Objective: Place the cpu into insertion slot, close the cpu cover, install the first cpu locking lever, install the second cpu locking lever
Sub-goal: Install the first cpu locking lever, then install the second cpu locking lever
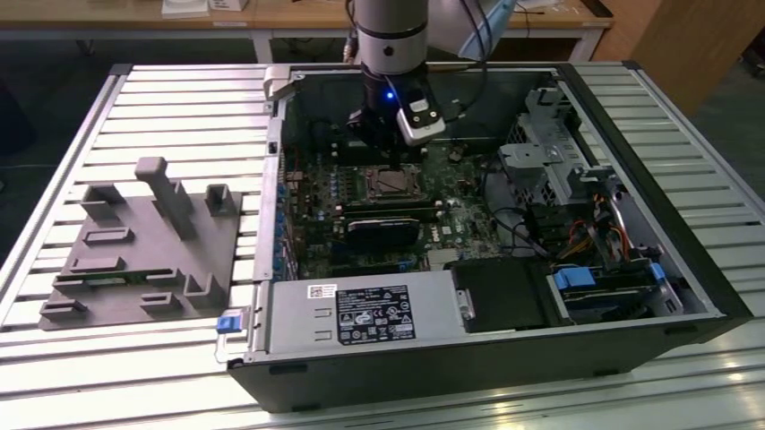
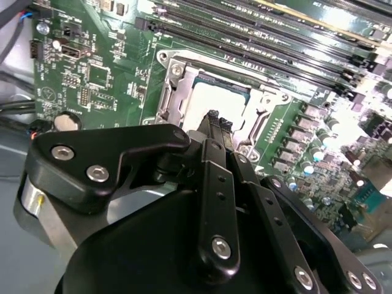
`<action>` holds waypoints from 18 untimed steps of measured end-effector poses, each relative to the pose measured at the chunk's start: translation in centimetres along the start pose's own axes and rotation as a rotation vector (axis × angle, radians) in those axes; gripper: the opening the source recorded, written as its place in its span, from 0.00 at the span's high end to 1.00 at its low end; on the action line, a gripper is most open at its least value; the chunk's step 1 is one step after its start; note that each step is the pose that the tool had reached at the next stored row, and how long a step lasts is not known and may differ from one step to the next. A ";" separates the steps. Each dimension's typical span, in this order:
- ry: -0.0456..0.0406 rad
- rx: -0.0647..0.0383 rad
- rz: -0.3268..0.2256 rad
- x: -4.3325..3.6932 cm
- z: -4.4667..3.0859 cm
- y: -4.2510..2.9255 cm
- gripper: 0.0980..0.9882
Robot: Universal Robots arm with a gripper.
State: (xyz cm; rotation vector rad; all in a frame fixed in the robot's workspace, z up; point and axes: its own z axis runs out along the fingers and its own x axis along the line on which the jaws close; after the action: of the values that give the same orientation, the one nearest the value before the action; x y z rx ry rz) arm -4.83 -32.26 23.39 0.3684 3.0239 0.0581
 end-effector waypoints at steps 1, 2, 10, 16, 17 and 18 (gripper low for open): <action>-0.0001 0.000 0.000 -0.02 -0.19 0.01 0.99; -0.0001 0.000 0.000 -0.03 -0.31 0.01 0.99; 0.0000 0.000 0.000 -0.06 -0.55 -0.02 0.99; -0.0002 0.000 0.000 -0.14 -0.54 -0.36 0.99; -0.0002 0.000 0.000 -0.16 -0.54 -0.44 0.99; -0.0001 0.000 0.000 -0.19 -0.55 -0.52 0.99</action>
State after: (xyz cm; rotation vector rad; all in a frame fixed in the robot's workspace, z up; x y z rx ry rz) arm -4.83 -32.83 23.93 0.3680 3.0238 0.0580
